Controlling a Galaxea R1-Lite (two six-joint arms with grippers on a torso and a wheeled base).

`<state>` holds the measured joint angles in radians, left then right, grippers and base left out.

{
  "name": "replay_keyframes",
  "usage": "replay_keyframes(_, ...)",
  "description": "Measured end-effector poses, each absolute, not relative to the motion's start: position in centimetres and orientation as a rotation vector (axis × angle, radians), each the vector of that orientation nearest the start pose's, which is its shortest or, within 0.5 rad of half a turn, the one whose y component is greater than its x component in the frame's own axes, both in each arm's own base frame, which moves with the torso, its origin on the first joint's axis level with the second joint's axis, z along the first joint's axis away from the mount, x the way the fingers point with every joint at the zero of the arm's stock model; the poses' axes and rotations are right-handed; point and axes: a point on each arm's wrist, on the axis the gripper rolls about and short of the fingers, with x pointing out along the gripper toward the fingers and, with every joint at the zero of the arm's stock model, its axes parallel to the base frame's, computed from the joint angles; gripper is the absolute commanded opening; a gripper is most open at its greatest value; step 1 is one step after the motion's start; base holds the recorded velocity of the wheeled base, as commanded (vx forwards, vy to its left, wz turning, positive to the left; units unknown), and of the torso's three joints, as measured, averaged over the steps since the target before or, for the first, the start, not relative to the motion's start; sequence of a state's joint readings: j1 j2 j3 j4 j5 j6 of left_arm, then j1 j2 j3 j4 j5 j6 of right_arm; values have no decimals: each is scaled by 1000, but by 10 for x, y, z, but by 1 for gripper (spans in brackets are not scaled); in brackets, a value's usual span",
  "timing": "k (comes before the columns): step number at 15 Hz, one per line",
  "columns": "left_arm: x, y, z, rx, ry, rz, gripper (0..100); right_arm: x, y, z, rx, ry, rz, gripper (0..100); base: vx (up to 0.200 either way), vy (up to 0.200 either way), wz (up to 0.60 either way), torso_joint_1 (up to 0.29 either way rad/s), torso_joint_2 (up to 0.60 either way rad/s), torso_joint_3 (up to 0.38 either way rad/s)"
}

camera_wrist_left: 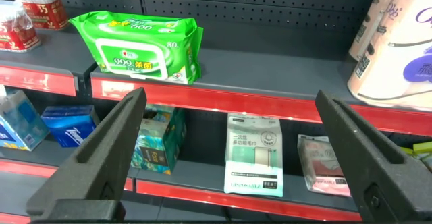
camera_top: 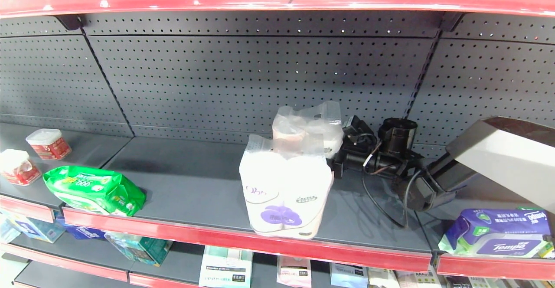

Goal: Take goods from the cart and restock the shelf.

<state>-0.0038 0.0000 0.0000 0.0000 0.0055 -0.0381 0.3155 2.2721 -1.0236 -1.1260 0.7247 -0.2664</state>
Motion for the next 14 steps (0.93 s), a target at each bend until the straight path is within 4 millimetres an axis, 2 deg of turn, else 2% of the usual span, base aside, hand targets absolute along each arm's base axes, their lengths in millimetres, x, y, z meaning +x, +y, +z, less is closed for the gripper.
replay_keyframes(11, -23, 0, 75, -38, 0, 3, 100, 391, 141, 75, -223, -10, 1043, 0, 0, 0, 0, 0, 0, 0)
replay_keyframes(12, -23, 0, 75, -38, 0, 3, 100, 390, 142, 75, -223, -9, 1045, 100, 0, 0, 0, 0, 0, 0)
replay_keyframes(14, -23, 0, 75, -37, 0, 2, 100, 390, 142, 76, -218, -8, 1047, 100, 0, 0, 0, 0, 0, 0)
